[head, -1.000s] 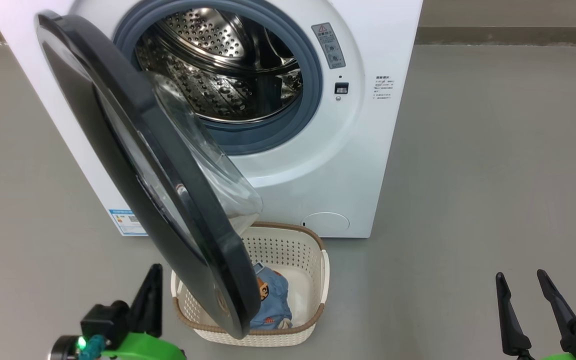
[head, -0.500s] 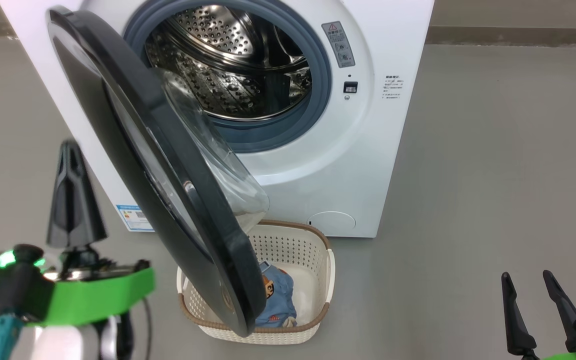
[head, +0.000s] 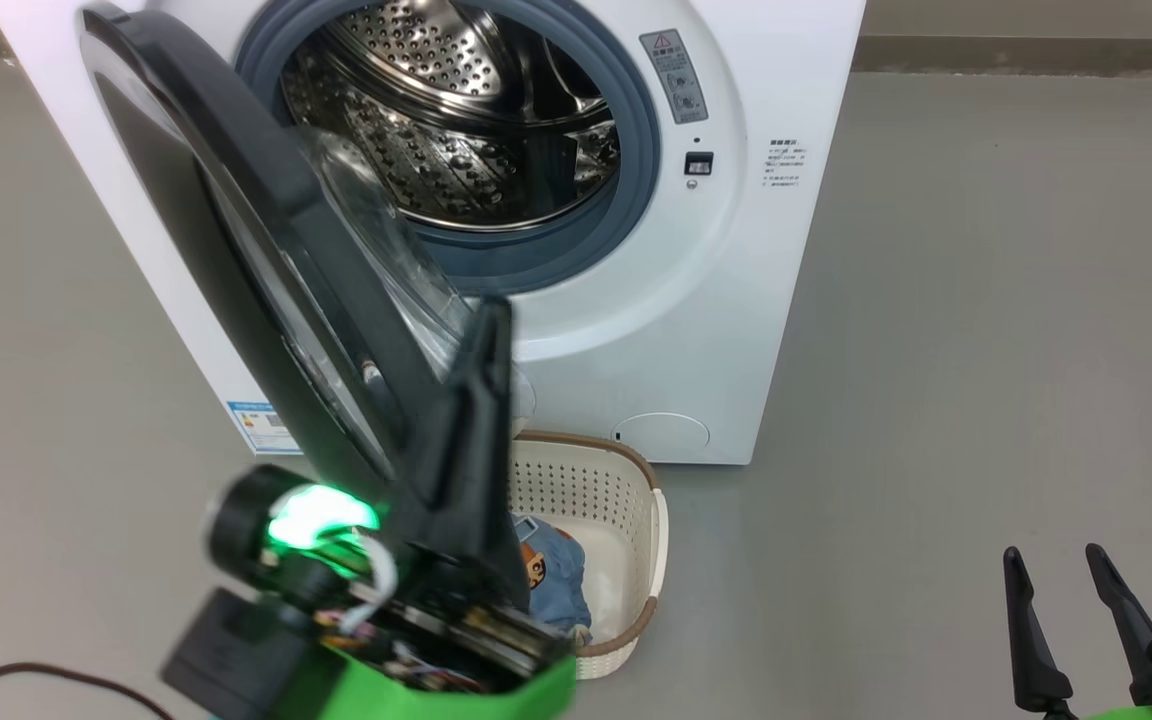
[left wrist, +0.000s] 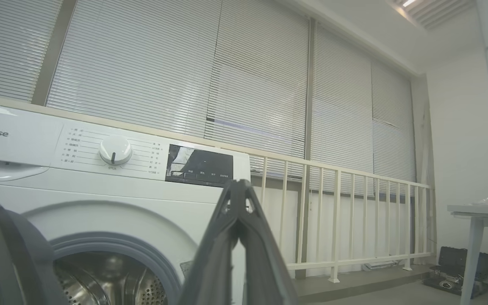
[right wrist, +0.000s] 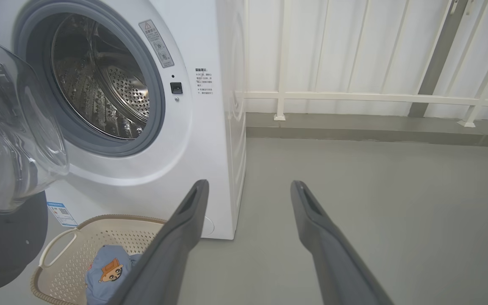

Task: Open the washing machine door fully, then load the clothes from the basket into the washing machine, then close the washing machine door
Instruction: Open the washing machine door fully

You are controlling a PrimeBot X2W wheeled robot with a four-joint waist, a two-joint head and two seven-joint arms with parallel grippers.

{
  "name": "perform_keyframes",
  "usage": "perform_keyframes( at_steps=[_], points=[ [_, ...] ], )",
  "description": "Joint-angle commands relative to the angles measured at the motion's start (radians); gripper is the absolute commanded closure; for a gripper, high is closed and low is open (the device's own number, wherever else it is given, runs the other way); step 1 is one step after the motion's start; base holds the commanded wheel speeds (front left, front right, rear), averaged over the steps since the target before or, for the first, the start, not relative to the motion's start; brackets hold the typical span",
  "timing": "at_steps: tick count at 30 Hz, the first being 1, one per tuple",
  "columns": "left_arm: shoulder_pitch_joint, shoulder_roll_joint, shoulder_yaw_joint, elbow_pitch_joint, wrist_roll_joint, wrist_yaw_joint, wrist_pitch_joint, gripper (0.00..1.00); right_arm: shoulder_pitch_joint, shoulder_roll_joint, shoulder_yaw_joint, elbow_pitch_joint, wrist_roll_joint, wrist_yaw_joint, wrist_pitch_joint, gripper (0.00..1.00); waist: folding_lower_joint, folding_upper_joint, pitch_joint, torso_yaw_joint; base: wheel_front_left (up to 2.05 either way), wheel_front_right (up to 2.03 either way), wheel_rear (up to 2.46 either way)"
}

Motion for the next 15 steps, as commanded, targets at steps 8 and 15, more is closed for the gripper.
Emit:
perform_keyframes(
  at_steps=[8,15],
  points=[
    [0.015,0.001,-0.105,0.049,-0.146,0.051,-0.016,1.00,-0.040,-0.016,0.021,-0.010,0.005,0.004,-0.008,0.00,-0.0001,0.0000,-0.008,-0.008,0.00,0.00,0.00],
    [0.036,0.001,-0.120,0.208,-0.181,0.088,-0.019,1.00,-0.040,-0.016,0.023,0.002,0.012,0.004,-0.009,0.00,-0.0001,0.0000,-0.016,-0.016,0.00,0.00,0.00]
  ],
)
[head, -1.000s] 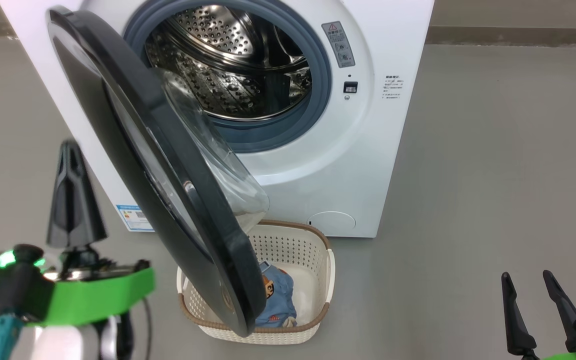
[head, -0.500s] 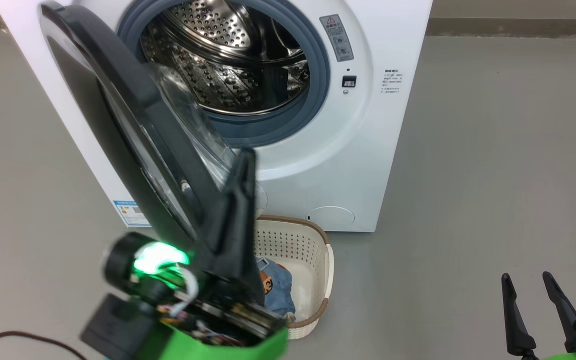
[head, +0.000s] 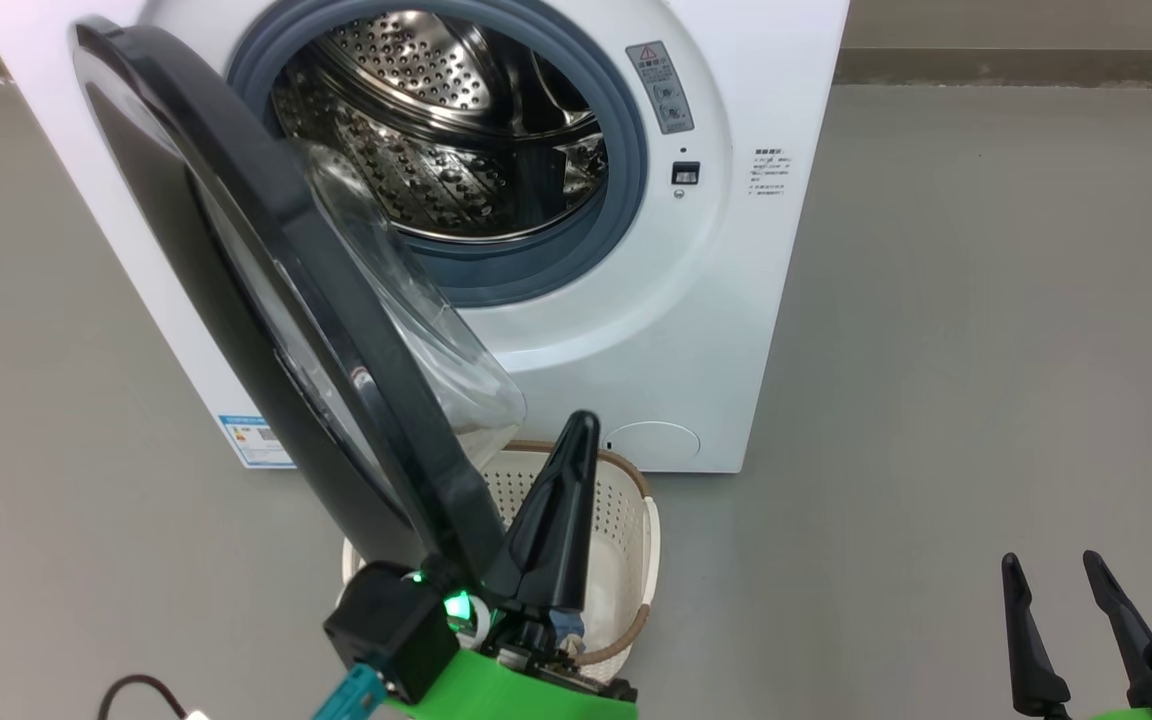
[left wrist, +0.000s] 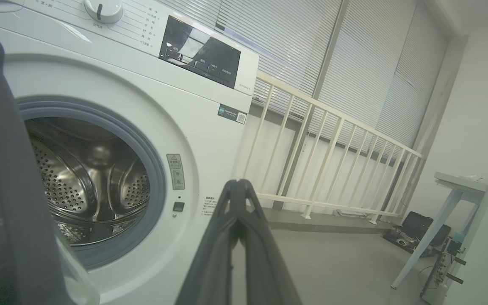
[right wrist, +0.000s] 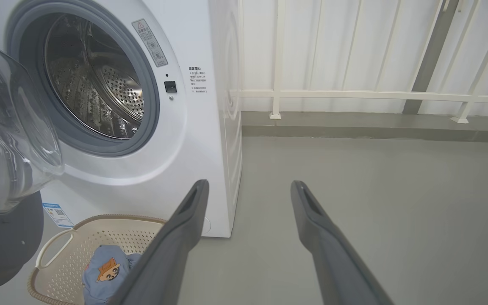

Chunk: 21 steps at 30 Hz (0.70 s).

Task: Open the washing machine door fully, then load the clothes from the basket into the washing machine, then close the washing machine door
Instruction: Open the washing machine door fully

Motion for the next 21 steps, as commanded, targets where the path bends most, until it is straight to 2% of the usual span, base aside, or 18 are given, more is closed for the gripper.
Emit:
perform_keyframes(
  at_steps=[1,12,21],
  points=[
    [-0.004,0.000,0.030,-0.005,-0.013,0.007,-0.011,1.00,-0.036,-0.016,0.024,-0.021,0.008,0.004,-0.009,0.00,0.0000,0.0000,-0.001,-0.001,0.00,0.00,0.00],
    [0.002,0.000,0.072,0.149,-0.075,0.011,-0.030,1.00,-0.037,-0.016,0.018,-0.017,0.010,0.004,0.002,0.00,0.0000,0.0000,-0.001,-0.001,0.00,0.00,0.00],
    [0.003,0.003,0.130,0.218,-0.080,0.010,-0.037,1.00,-0.038,-0.016,0.015,-0.019,0.016,0.004,0.009,0.00,0.0000,0.0000,0.003,0.007,0.00,0.00,0.00]
  ],
)
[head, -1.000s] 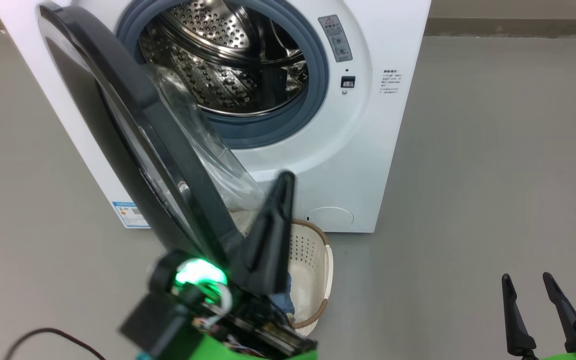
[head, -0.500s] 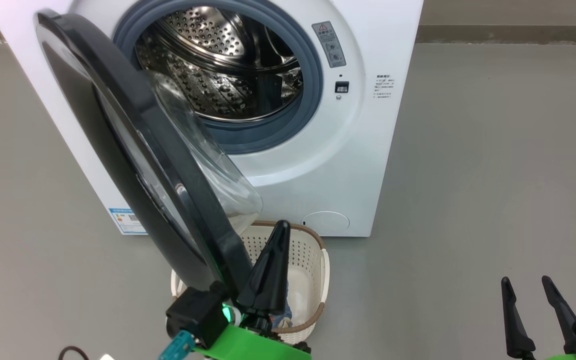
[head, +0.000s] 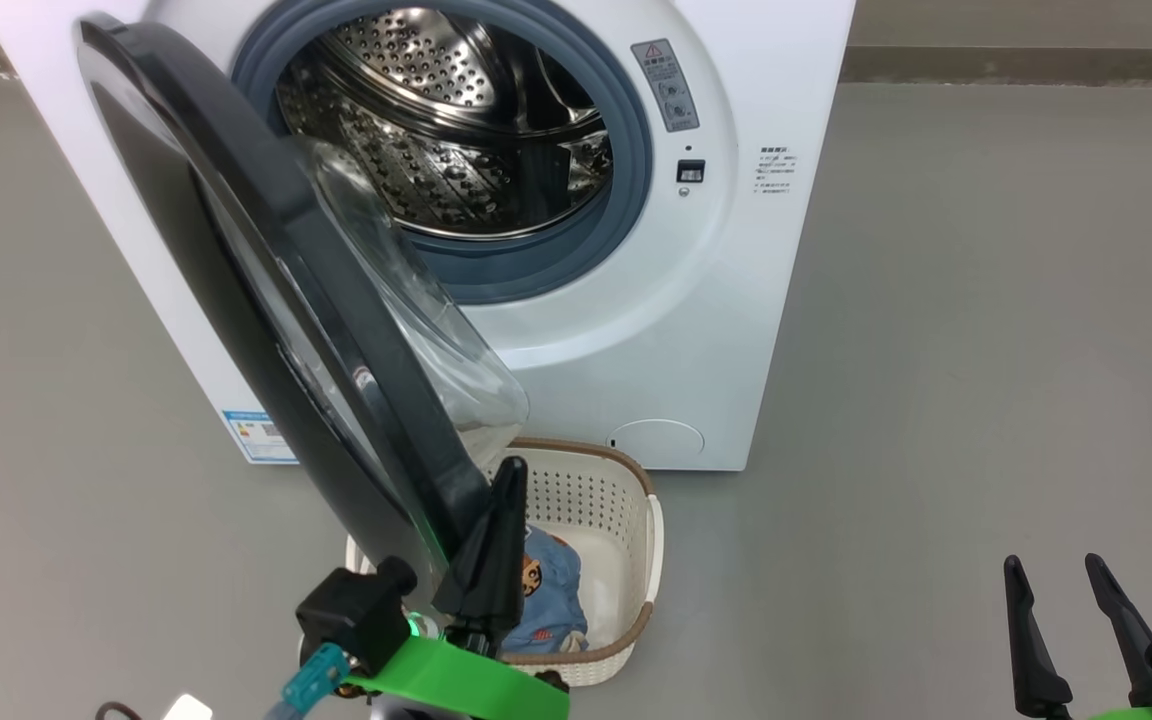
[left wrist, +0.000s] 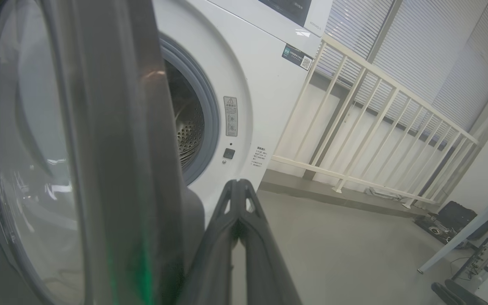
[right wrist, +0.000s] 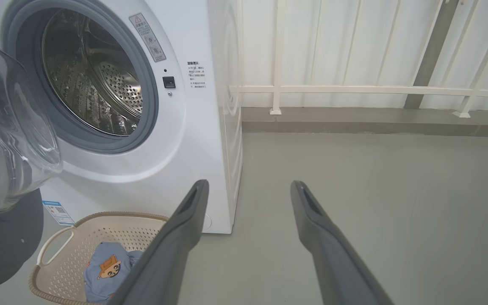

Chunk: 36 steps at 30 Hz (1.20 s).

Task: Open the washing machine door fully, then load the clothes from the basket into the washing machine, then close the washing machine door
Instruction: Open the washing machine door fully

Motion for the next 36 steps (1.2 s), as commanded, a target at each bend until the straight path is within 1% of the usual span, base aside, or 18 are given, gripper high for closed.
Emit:
perform_keyframes(
  at_steps=[1,12,24,33,36],
  points=[
    [-0.016,0.004,0.039,-0.011,-0.005,-0.003,-0.011,1.00,-0.038,-0.016,0.020,-0.024,0.009,0.004,-0.002,0.00,0.0000,0.0000,0.002,0.002,0.00,0.00,0.00],
    [-0.016,0.007,0.056,0.028,0.016,-0.007,-0.013,1.00,-0.040,-0.016,0.010,-0.010,0.023,0.004,-0.006,0.00,0.0000,0.0000,0.013,0.016,0.00,0.00,0.00],
    [0.000,0.015,0.058,0.013,0.031,-0.017,-0.013,1.00,-0.052,-0.016,0.007,0.003,0.025,0.004,-0.005,0.00,0.0000,0.0000,0.024,0.082,0.00,0.00,0.00],
    [0.030,0.027,0.052,-0.023,0.043,-0.012,-0.014,1.00,-0.046,-0.016,0.003,0.018,0.023,0.004,-0.003,0.00,0.0000,0.0000,0.013,0.128,0.00,0.00,0.00],
    [0.049,0.039,0.047,-0.041,0.051,-0.006,-0.012,1.00,-0.042,-0.016,0.006,0.021,0.023,0.004,-0.003,0.00,0.0000,0.0000,0.004,0.148,0.00,0.00,0.00]
  ],
)
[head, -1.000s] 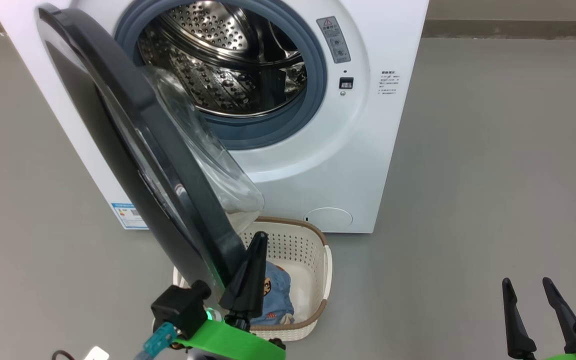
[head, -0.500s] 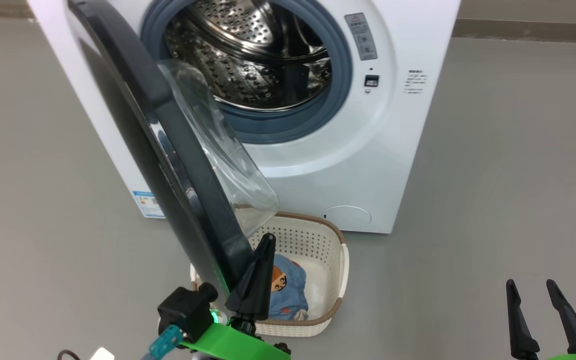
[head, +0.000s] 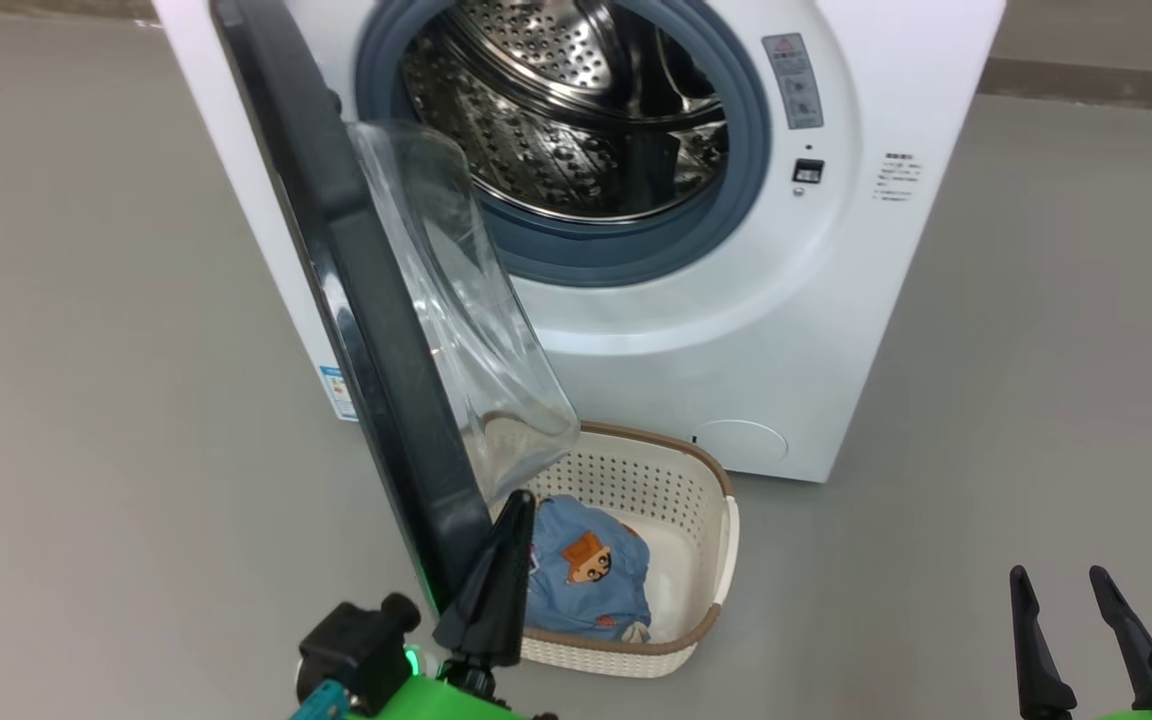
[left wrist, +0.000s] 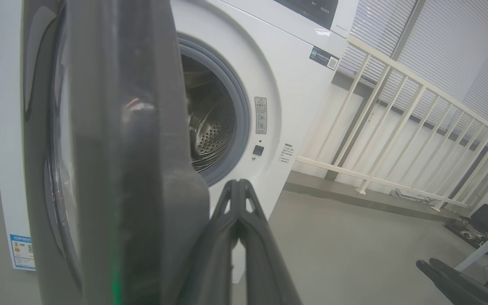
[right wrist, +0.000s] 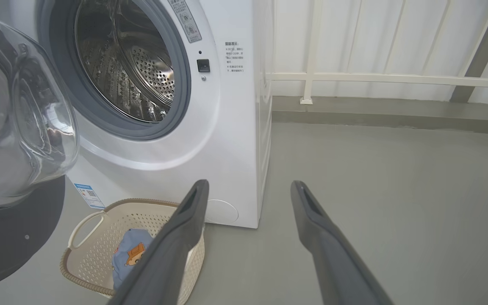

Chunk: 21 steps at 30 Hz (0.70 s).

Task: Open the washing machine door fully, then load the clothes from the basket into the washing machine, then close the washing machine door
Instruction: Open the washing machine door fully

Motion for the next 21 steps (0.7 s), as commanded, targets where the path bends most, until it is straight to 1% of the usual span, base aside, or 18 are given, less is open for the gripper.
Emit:
perform_keyframes(
  at_steps=[1,21],
  points=[
    [0.001,0.021,0.041,-0.033,0.009,0.015,-0.008,1.00,-0.034,-0.016,0.020,-0.023,0.009,0.004,-0.004,0.00,-0.0001,0.0000,-0.008,0.016,0.00,0.00,0.00],
    [0.050,0.074,0.066,-0.067,-0.005,0.047,0.014,1.00,-0.022,-0.016,0.018,-0.012,0.012,0.004,0.001,0.00,-0.0001,0.0000,-0.023,0.095,0.00,0.00,0.00]
  ],
)
